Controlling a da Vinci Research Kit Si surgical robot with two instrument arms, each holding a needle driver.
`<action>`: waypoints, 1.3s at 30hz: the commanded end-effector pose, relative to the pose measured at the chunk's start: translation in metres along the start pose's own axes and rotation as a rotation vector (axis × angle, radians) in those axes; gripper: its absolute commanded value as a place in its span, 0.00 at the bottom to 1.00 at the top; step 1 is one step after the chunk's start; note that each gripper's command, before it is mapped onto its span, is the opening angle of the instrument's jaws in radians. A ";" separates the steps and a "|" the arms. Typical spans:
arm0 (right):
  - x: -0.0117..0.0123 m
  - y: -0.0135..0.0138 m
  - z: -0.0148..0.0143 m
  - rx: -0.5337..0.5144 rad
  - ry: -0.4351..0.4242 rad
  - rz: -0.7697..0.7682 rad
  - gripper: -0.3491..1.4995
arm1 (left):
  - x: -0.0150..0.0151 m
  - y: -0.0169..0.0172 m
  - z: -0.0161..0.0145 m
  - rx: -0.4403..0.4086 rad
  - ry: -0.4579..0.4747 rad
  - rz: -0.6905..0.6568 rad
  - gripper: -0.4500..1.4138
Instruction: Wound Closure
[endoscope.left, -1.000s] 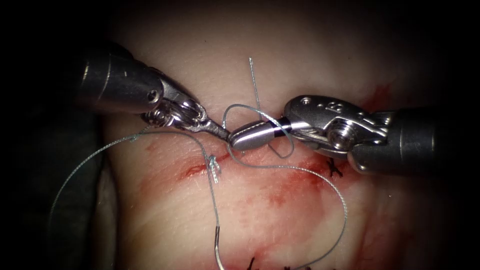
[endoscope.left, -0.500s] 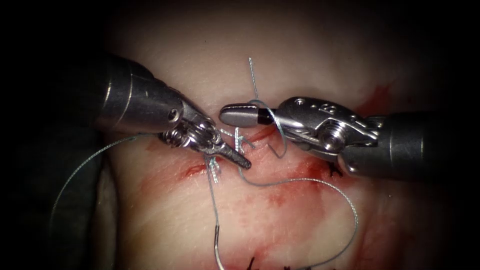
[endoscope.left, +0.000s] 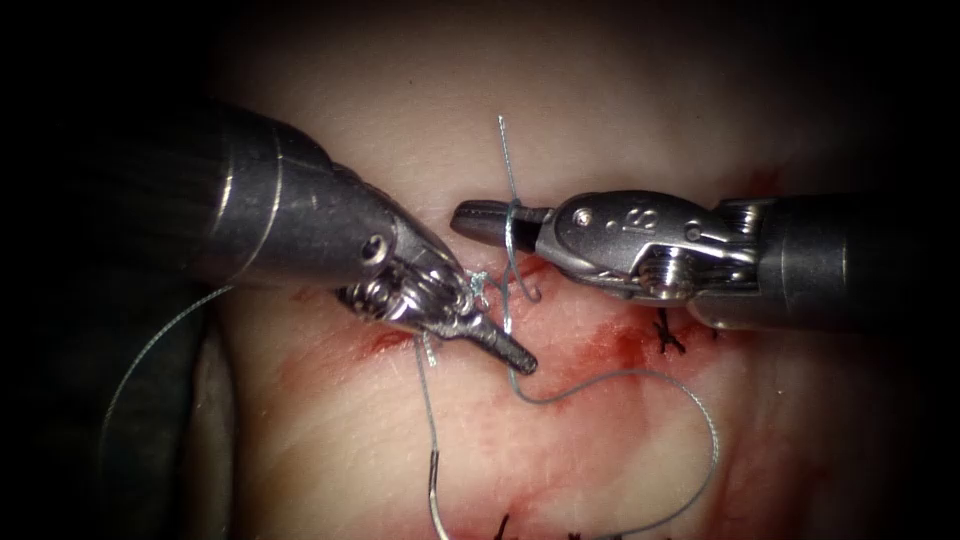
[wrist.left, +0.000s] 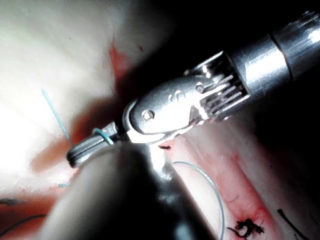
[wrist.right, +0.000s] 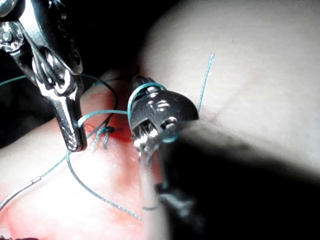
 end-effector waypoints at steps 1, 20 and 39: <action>-0.0004 0.0002 0.0011 0.090 0.001 -0.047 0.00 | 0.0004 -0.0006 0.0002 0.015 0.006 0.007 0.00; -0.0051 -0.0007 0.0018 0.781 0.088 -0.080 0.00 | 0.0004 -0.0041 -0.0040 0.102 -0.009 0.109 0.00; -0.0043 -0.0011 0.0017 0.810 0.438 0.325 0.00 | 0.0012 -0.0062 -0.0018 0.197 -0.051 0.152 0.00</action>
